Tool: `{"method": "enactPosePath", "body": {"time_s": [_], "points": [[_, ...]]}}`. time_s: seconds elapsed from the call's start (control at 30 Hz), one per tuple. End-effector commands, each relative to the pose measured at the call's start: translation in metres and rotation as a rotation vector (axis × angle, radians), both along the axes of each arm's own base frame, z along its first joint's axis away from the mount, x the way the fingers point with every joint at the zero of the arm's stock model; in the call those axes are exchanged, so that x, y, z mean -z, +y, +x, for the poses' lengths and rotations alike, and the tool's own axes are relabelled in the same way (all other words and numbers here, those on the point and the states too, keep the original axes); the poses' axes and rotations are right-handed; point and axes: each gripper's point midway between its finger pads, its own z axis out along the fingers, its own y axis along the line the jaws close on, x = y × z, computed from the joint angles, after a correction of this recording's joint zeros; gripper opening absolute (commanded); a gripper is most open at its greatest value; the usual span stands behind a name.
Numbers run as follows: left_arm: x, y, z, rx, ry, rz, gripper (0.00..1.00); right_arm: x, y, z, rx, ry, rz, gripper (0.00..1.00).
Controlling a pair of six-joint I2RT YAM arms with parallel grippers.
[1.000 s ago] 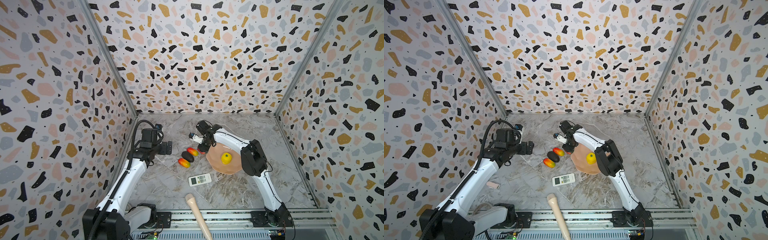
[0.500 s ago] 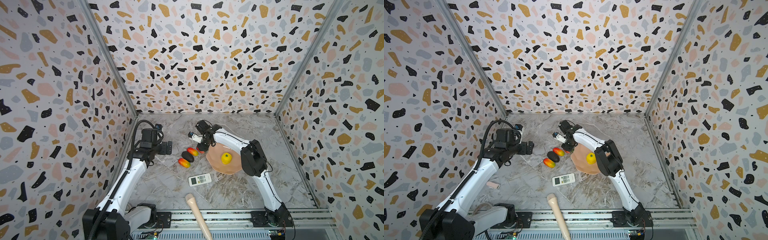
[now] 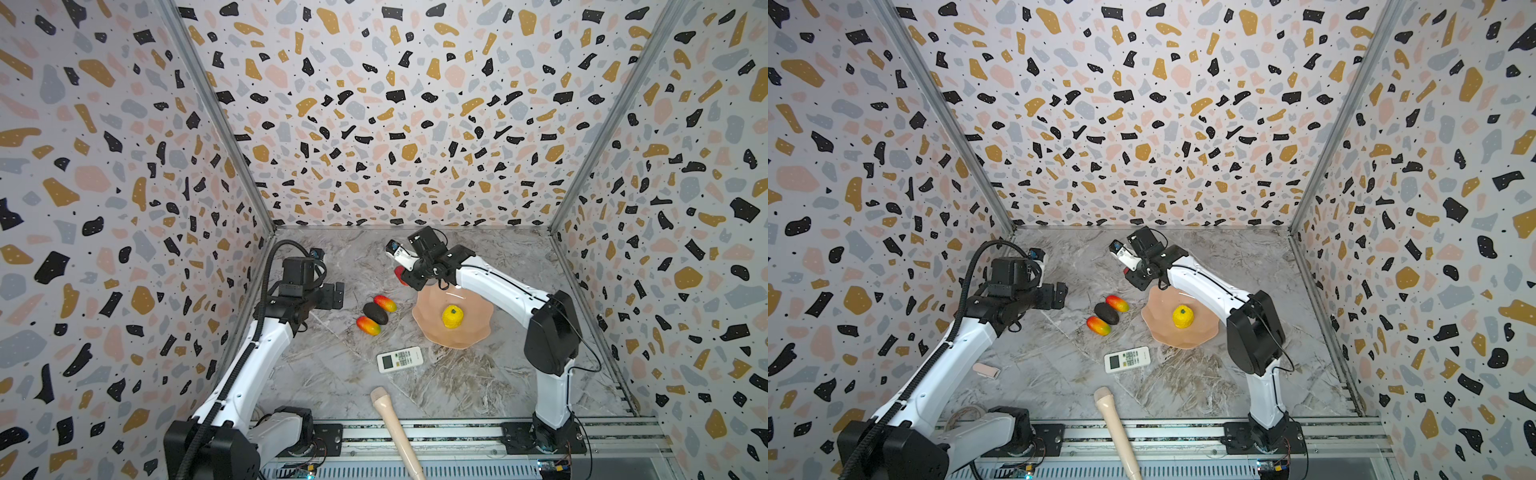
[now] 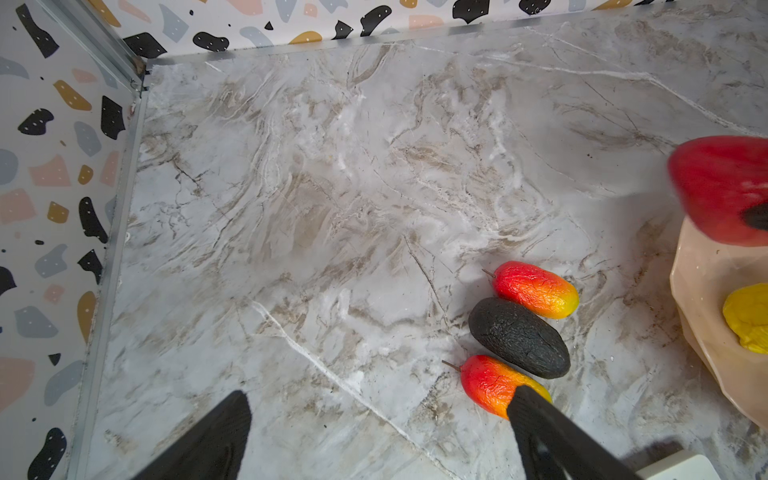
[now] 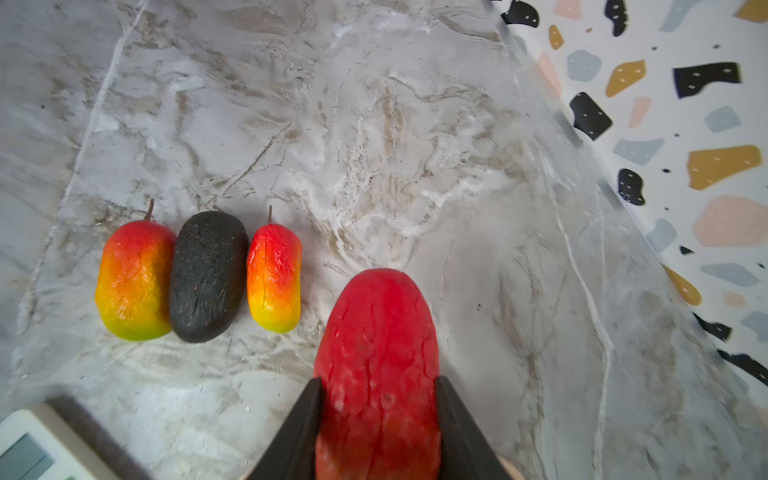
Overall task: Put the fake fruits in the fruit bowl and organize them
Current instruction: 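Carry the strawberry with the right gripper over the bowl beside the lemon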
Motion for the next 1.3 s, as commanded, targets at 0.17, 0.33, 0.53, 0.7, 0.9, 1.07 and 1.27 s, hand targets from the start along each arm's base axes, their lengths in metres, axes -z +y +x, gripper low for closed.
{"method": "enactPosePath", "body": {"time_s": [0.17,0.33,0.53,0.7,0.9,1.07,1.27], "points": [[-0.002,0.002,0.0,0.001,-0.016,0.005,1.0,0.009,-0.108,-0.007,0.3,0.031,0.005,0.25],[0.0,0.002,0.0,0.001,-0.011,0.004,1.0,0.034,-0.149,-0.019,0.411,0.078,-0.021,0.25],[0.001,0.002,0.001,0.001,-0.007,0.006,1.0,0.063,-0.17,-0.03,0.467,0.136,-0.049,0.25],[0.002,0.002,0.001,0.002,-0.006,0.003,1.0,0.08,-0.176,-0.036,0.482,0.167,-0.067,0.29],[0.002,0.001,0.001,0.003,-0.005,0.002,1.0,0.09,-0.184,-0.036,0.5,0.187,-0.069,0.36],[0.001,0.001,0.001,0.003,-0.007,0.002,0.99,0.094,-0.186,-0.035,0.506,0.196,-0.074,0.38],[0.0,0.001,0.0,0.005,-0.011,0.001,1.0,0.095,-0.186,-0.035,0.507,0.2,-0.072,0.45]]}}
